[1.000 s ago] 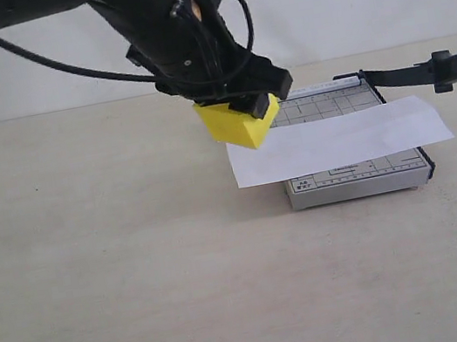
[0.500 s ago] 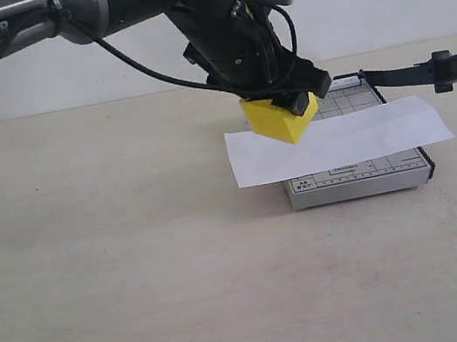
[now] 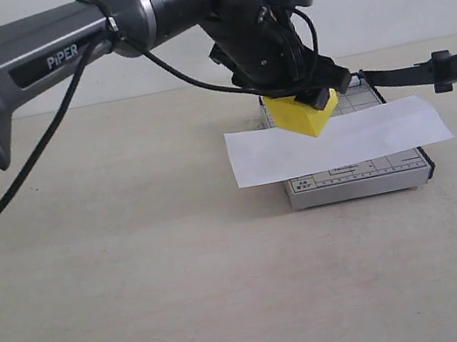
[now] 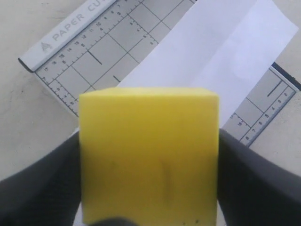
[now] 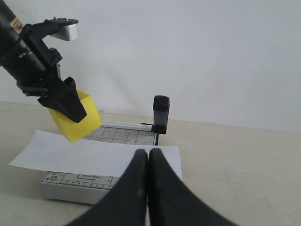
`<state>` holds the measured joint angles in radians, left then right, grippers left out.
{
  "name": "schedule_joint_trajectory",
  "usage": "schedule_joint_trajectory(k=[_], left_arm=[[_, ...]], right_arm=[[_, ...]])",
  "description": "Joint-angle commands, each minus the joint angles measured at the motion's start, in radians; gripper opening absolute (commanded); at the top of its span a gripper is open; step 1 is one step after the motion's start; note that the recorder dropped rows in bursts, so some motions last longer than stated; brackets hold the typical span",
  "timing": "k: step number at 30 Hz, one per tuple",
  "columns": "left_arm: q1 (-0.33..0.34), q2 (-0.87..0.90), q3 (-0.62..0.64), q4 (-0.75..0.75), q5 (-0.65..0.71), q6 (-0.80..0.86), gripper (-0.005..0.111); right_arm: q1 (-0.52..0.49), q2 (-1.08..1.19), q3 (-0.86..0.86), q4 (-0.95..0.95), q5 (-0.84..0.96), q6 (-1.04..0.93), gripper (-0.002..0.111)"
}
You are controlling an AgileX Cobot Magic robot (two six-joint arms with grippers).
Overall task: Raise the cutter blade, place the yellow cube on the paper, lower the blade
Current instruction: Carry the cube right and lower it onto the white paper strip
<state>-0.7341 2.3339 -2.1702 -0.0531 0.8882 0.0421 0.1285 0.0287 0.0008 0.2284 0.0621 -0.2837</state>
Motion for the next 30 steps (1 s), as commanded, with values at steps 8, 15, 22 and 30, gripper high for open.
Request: schedule_joint_trajectory(k=[8,15,22,30], left_arm=[[-0.022,0.057,-0.047,0.008,-0.008,0.006,0.004],[-0.022,0.068,-0.047,0.024,-0.02,0.006,0.004],[-0.022,0.081,-0.047,0.026,-0.024,0.006,0.004],[-0.022,0.091,-0.047,0.026,-0.029,0.006,0.004]], right_arm=[[-0.003,-0.007,-0.001,0.002,-0.006,-0.002,0.0],[-0.003,-0.007,-0.001,0.002,-0.006,-0.002,0.0],[-0.003,-0.007,-0.001,0.002,-0.006,-0.002,0.0],[-0.003,-0.007,-0.001,0.002,-0.006,-0.002,0.0]])
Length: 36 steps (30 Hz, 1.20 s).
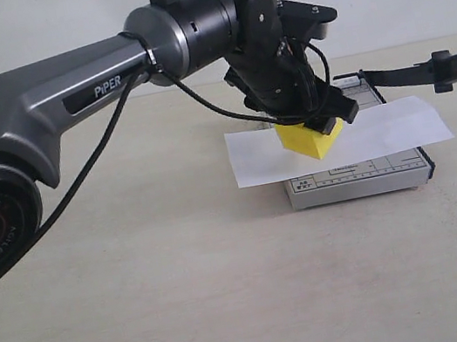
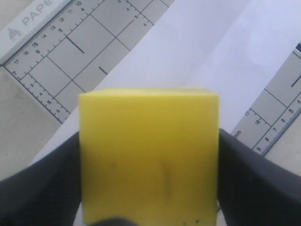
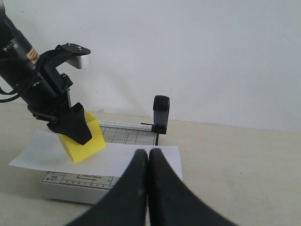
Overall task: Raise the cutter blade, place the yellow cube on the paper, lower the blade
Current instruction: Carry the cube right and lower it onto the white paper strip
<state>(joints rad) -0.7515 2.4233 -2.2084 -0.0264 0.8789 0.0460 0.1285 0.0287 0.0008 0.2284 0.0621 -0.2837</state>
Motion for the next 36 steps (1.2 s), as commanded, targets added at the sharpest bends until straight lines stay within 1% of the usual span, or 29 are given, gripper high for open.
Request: schedule_joint_trajectory(k=[1,26,36], left_arm=[[-0.005,0.005,-0.009,0.0,-0.019,0.002,0.004],[-0.005,0.009,-0.009,-0.01,-0.04,0.002,0.004],[-0.005,0.028,-0.009,-0.01,-0.013,0.002,0.004]], right_arm=[[-0.003,-0.007,-0.001,0.002,-0.006,-0.002,0.0],[-0.003,-0.007,-0.001,0.002,-0.006,-0.002,0.0],[-0.003,-0.007,-0.001,0.002,-0.006,-0.002,0.0]])
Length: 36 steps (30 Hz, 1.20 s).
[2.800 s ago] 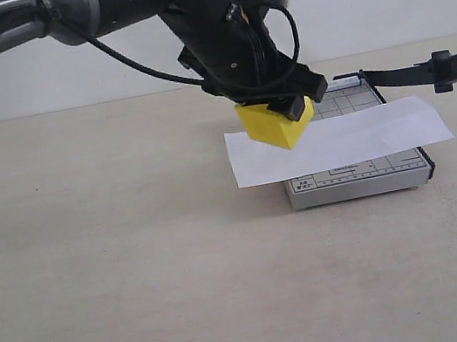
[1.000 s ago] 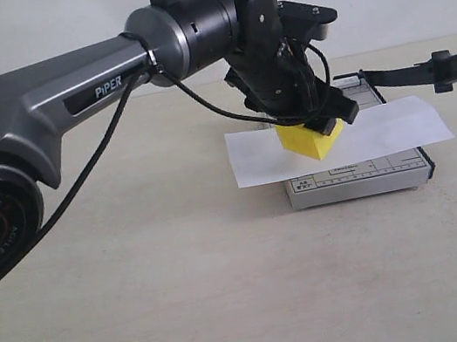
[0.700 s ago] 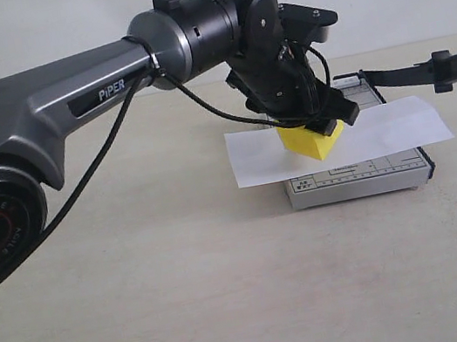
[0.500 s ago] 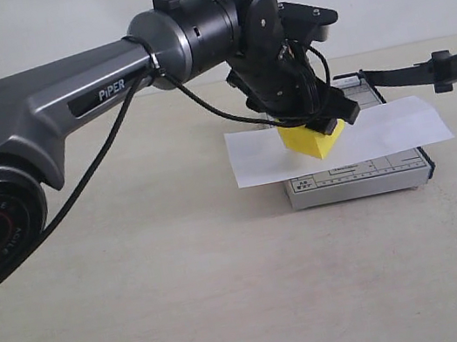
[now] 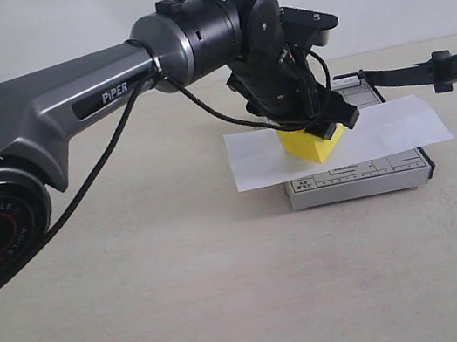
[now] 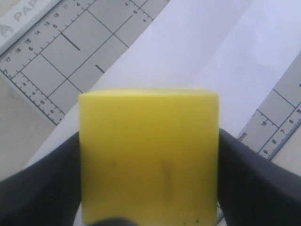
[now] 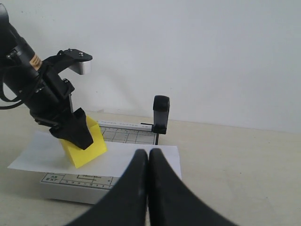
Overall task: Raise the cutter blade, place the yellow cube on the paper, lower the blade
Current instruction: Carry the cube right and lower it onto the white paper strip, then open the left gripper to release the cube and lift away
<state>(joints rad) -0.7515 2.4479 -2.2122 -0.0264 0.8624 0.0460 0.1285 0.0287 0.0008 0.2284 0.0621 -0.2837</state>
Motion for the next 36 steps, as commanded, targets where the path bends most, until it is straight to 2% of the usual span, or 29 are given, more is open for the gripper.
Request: schedule_joint_trajectory(k=[1,6,7,9,10,12,25,31,36], left_arm=[[-0.005,0.003,-0.005,-0.01,0.002,0.002,0.004],[-0.005,0.003,-0.005,-0.008,-0.003,0.002,0.004],[-0.005,0.001,-0.005,-0.008,-0.014,0.002,0.008],[-0.005,0.001,-0.015,-0.02,-0.027,0.002,0.023],[-0.005,0.001,-0.022,-0.022,-0.031,0.002,0.04],[-0.005,0.001,-0.026,-0.022,-0.036,0.002,0.058],[-0.005,0.001,-0.026,-0.046,-0.036,0.002,0.059],[-0.005,0.001,-0.026,-0.045,-0.036,0.002,0.075],[-0.005,0.001,-0.026,-0.045,-0.027,0.002,0.076]], right_arm=[[-0.003,-0.007,-0.001,0.002,-0.006,-0.002,0.0],[-0.003,-0.007,-0.001,0.002,-0.006,-0.002,0.0],[-0.003,-0.007,-0.001,0.002,-0.006,-0.002,0.0],[-0.003,-0.007,-0.001,0.002,-0.006,-0.002,0.0],[-0.003,-0.007,-0.001,0.002,-0.006,-0.002,0.0],[-0.003,-0.007,-0.001,0.002,-0.006,-0.002,0.0],[-0.003,-0.007,-0.001,-0.001,-0.006,-0.002,0.0],[-0.003,-0.007,-0.001,-0.001,-0.006,-0.002,0.0],[-0.003,-0.007,-0.001,-0.001,-0.006,-0.002,0.0]])
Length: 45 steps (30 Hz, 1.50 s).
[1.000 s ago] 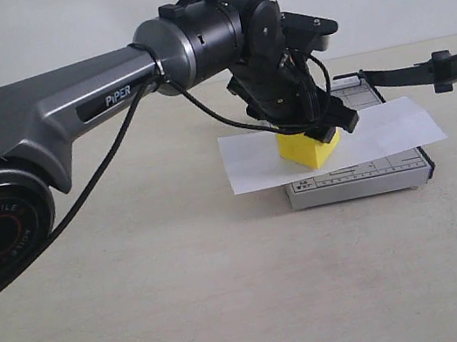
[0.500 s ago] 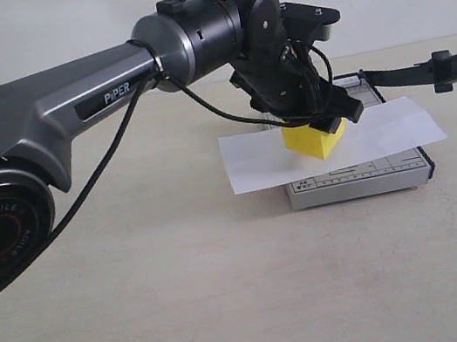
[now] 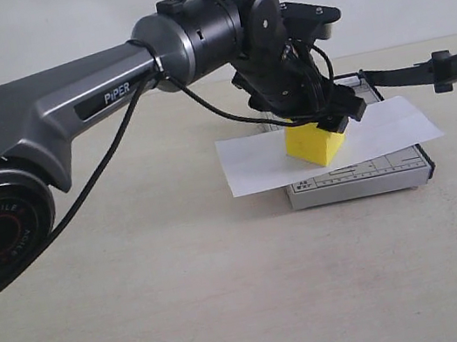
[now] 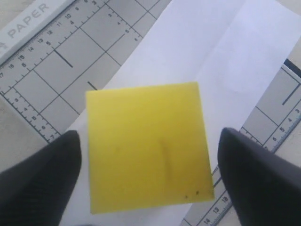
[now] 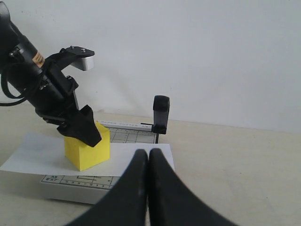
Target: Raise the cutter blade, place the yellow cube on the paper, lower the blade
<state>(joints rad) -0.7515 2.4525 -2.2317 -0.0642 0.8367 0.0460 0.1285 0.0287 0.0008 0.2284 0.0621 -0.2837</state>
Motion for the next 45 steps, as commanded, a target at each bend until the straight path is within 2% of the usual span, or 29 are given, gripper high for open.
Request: schedule_joint_trajectory(k=[1,10,13,17,22,30,38,45], left_arm=[[-0.005,-0.004,-0.007,-0.008,0.001,0.002,0.076],[-0.017,-0.033,-0.085,0.02,0.075,0.009,0.073],[-0.017,-0.056,-0.108,0.036,0.122,-0.016,0.064],[-0.017,-0.089,-0.114,0.036,0.153,-0.067,0.043],[-0.017,-0.135,-0.114,0.032,0.154,-0.111,0.032],[-0.017,-0.195,-0.114,0.032,0.206,-0.12,0.026],[-0.017,-0.236,-0.112,0.03,0.181,-0.104,0.026],[-0.017,-0.236,-0.112,-0.052,0.212,-0.092,0.027]], right_arm=[[-0.003,-0.007,-0.001,-0.001,-0.006,-0.002,0.0],[-0.003,-0.007,-0.001,-0.001,-0.006,-0.002,0.0],[-0.003,-0.007,-0.001,-0.001,-0.006,-0.002,0.0],[-0.003,-0.007,-0.001,-0.001,-0.006,-0.002,0.0],[-0.003,-0.007,-0.001,-0.001,-0.006,-0.002,0.0],[-0.003,-0.007,-0.001,-0.001,-0.01,-0.002,0.0],[-0.003,-0.007,-0.001,-0.001,-0.01,-0.002,0.0],[-0.003,-0.007,-0.001,-0.001,-0.01,-0.002,0.0]])
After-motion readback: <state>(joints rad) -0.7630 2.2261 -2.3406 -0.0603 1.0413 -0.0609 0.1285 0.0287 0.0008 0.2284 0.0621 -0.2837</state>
